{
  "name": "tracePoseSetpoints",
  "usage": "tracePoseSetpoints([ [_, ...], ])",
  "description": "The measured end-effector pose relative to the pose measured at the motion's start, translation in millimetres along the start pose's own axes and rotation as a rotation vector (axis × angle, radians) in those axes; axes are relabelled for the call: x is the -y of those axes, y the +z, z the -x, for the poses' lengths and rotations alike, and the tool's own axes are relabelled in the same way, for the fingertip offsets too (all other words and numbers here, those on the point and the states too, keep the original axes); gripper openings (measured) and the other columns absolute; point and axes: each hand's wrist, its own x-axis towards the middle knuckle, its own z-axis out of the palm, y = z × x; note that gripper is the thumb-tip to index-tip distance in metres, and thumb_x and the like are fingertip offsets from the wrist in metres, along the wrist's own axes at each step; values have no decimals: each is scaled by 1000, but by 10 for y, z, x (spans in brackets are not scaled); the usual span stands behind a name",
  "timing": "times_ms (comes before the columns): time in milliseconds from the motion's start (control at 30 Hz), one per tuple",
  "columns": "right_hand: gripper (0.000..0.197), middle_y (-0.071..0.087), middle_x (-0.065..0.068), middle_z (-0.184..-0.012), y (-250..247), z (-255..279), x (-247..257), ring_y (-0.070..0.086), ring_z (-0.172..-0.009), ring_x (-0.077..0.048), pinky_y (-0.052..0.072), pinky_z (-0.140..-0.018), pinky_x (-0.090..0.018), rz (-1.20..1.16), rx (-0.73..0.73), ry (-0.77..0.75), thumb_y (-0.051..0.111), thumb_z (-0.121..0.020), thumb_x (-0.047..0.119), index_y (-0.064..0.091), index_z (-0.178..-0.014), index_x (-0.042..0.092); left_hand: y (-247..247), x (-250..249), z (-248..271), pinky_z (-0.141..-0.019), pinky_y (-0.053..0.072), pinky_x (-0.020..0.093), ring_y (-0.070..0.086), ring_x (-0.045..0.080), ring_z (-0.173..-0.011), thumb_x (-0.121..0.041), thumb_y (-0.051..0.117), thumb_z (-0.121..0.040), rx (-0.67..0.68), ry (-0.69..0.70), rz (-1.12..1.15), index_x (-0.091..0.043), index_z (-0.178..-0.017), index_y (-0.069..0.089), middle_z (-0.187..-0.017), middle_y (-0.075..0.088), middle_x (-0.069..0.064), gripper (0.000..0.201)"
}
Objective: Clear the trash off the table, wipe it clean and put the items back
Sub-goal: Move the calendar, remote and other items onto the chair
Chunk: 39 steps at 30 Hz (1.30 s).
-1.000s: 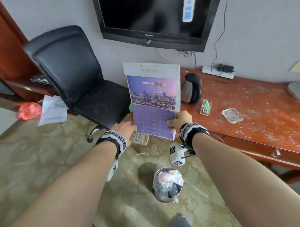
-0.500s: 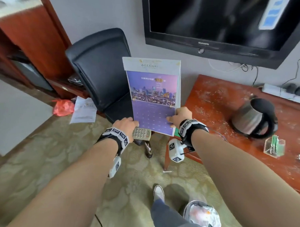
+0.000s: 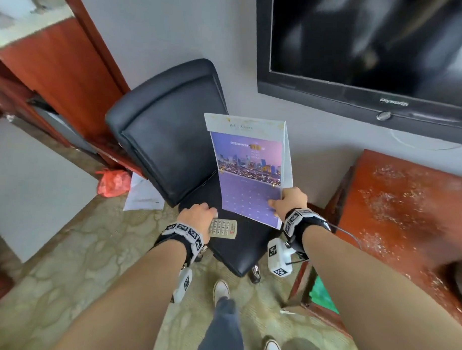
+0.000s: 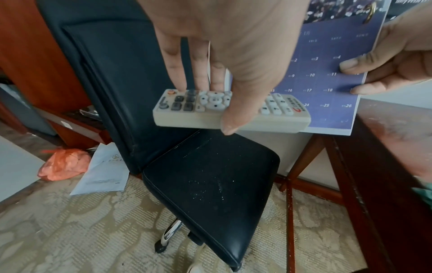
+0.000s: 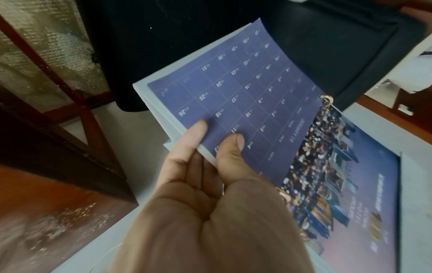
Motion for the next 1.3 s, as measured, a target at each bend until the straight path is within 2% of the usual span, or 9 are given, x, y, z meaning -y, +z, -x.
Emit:
tracePoseSetpoints([
  [133,13,71,-16,-83,358,-620,85,71,-74,-29,55,-64,-29,21,-6,82,72,-83,16,65,-79,6,51,339,-798,-86,46,39,53,23,-114,-23,72,-80,56,60,11,-27,-125,52,-117,50,0,50],
  [300,35,70,-17,-82,910,-1474,93,67,-71,-26,43,-48,-23,64,-29,228,73,-84,18,47,-60,15,285,776,-1838,-90,45,41,53,25,-115,-21,72,-81,151,154,11,-25,-126,51,-118,50,2,50],
  [400,30,70,-18,-85,1263,-1970,54,70,-72,-29,56,-59,-32,39,-66,318,76,-82,19,52,-68,11,524,964,-2449,-91,46,42,51,25,-116,-21,74,-79,198,208,-3,-24,-125,51,-119,50,3,52],
  [500,35,69,-15,-78,1645,-2420,-85,68,-76,-29,50,-58,-29,49,-102,367,75,-84,22,51,-62,10,881,1101,-3033,-92,45,42,51,25,-117,-20,75,-78,235,251,-23,-23,-126,51,-121,51,3,54],
  [633,39,70,-14,-74,2069,-2869,-309,68,-77,-29,55,-73,-36,8,-145,426,75,-84,22,48,-57,15,1365,1172,-3620,-94,43,41,48,24,-119,-20,75,-78,238,298,-68,-22,-131,49,-125,50,3,59],
  [767,39,69,-16,-77,2381,-3120,-586,68,-79,-30,55,-73,-38,-81,-210,512,77,-84,24,49,-60,12,1820,1102,-3980,-92,44,40,49,23,-117,-20,76,-76,228,335,-82,-23,-131,49,-124,50,1,62],
  [933,33,73,-11,-74,2613,-3176,-1016,72,-77,-27,59,-79,-43,-182,-257,653,83,-76,32,67,-67,5,2194,993,-4171,-94,40,38,49,22,-118,-19,77,-74,174,354,-81,-25,-130,50,-126,49,-1,63],
  [1167,36,73,-13,-86,2667,-3215,-1056,67,-86,-25,46,-76,-26,-145,-212,643,78,-82,35,73,-80,0,2380,932,-4271,-90,40,40,49,23,-113,-19,77,-72,164,355,-86,-26,-129,49,-125,47,0,63],
  [1300,34,71,-15,-85,2681,-3153,-1063,66,-88,-29,46,-76,-28,-88,-175,593,77,-83,35,66,-71,6,2416,917,-4272,-87,41,40,50,23,-109,-20,80,-68,157,360,-99,-24,-128,48,-122,46,1,68],
])
